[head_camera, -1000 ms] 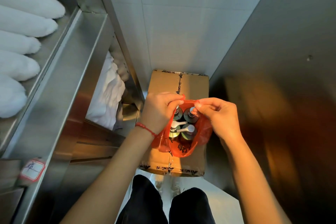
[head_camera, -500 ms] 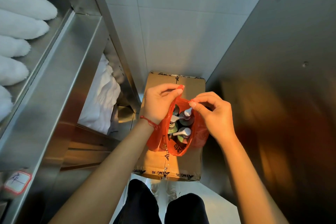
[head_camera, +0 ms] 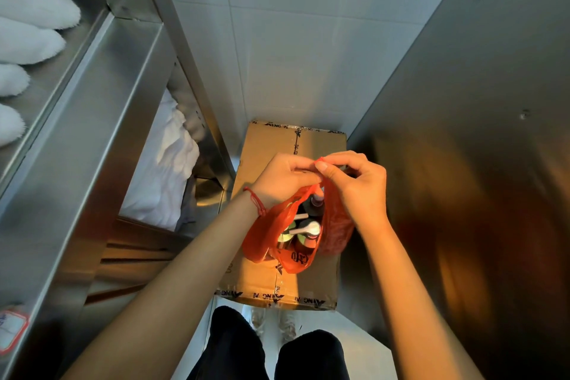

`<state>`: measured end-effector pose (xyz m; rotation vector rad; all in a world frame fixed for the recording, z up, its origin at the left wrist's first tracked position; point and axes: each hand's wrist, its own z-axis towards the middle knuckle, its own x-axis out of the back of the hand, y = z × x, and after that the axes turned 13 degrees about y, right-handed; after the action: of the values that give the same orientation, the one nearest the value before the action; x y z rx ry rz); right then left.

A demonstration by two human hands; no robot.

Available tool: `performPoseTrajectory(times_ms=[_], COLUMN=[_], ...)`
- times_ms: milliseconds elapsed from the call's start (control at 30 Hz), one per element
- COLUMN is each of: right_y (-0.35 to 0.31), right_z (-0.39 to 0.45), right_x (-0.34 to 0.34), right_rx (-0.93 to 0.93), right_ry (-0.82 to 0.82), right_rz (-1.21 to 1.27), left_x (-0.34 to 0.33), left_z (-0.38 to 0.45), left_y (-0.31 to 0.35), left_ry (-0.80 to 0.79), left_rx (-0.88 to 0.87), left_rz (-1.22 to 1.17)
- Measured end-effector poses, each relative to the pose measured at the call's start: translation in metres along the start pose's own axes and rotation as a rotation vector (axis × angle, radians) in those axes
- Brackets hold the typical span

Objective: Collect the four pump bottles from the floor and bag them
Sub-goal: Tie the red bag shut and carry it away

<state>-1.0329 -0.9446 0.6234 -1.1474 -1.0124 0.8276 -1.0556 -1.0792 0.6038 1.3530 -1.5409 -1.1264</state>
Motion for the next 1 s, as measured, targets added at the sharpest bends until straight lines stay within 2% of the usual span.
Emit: performPoseTrajectory(times_ms=[100,233,367,467,567,700,800,867,1000], right_y=[0.003,0.012,0.024,0.026,0.026,0.027,0.030,0.032,0.033], right_z=[0.008,0.016,0.008,0.000,-0.004,-0.009,-0.012,-0.016,-0.024], right_x=[-0.005,-0.003,0.005,0.004,-0.004,-0.010,-0.010,-0.009,-0.007], right_rx=[-0.032,-0.224,-0.252,-0.235,-0.170,-0.137,-0.186,-0.205,-0.162], right_ry=[-0.064,-0.163,-0.213,-0.159,-0.049,0.093,0.161,0.134,-0.041], right_rz=[-0.047,0.060,0.060,0.100,0.109,0.080,0.096,0.119,0.139], left_x=[0.001,-0.001,0.001,0.003,0.004,0.006,0.014,0.016,0.013], left_z=[-0.001,-0.001,-0.002,-0.003,-0.003,-0.005,-0.006,-0.007,-0.007], left_y=[0.000,0.001,-0.003,-0.005,-0.003,-0.004,-0.007,-0.007,-0.008], left_ry=[-0.090,-0.025,0.012,0.008,0.038,0.148,0.254,0.269,0.266], left_rx=[0.038,0.041,0.101,0.133,0.129,0.094,0.128,0.179,0.276], left_rz=[-0.053,-0.053,-0.133,-0.183,-0.136,-0.052,-0.126,-0.190,-0.271])
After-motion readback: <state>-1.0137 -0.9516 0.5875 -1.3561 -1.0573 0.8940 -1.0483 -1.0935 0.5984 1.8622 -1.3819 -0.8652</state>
